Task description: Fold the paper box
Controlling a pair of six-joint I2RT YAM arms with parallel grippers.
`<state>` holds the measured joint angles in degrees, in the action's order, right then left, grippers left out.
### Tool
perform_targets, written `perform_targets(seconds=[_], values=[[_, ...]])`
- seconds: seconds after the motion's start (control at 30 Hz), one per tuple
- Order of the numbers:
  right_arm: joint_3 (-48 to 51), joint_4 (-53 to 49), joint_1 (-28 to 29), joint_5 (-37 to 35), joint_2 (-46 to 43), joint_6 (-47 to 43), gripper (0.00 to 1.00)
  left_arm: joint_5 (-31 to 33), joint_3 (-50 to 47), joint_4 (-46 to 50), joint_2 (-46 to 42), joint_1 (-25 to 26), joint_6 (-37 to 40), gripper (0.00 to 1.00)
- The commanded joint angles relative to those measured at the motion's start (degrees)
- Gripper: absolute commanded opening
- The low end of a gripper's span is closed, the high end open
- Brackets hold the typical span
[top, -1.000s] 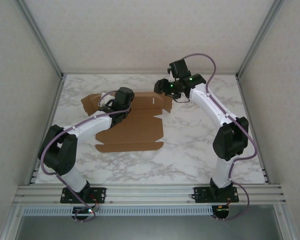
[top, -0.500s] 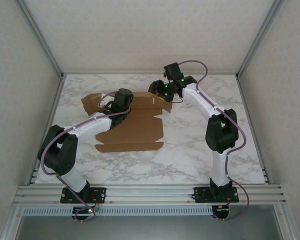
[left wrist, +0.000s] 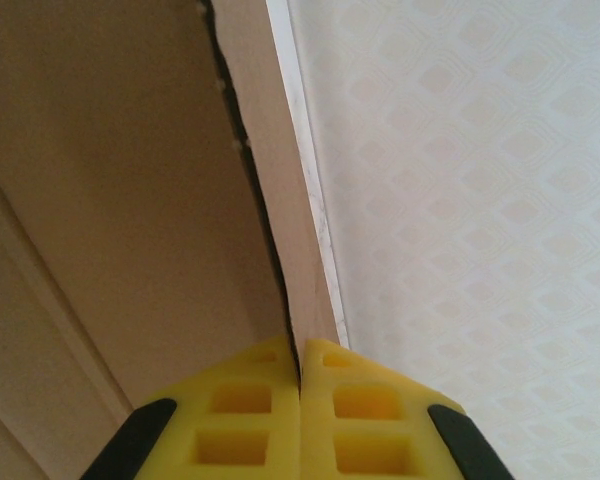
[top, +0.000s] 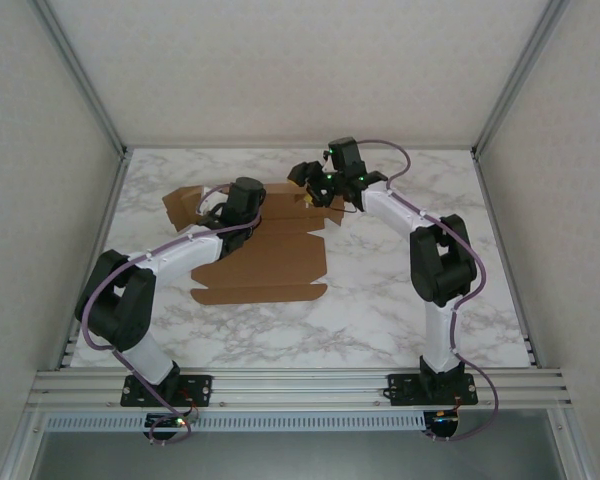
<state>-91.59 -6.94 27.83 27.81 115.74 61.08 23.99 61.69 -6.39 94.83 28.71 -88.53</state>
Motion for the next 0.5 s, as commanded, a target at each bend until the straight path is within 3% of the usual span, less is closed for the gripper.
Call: perform_targets(seconds=[0.0,0.3,0.47], values=[[2.6,11.1,-0.1,3.0,0.3,7.7,0.49,-3.1,-1.6,5.5,0.8,0.0,-0.2,0.00],[6.0,17.9,-0.1,2.4,0.5,12.7,0.10,-3.2,-1.7,5.8,0.8,-0.2,-0.3,0.00],[6.8,18.0,-0.1,1.8,0.0,12.7,0.04,-3.5,-1.7,5.8,0.9,-0.3,-0.6,0.00]])
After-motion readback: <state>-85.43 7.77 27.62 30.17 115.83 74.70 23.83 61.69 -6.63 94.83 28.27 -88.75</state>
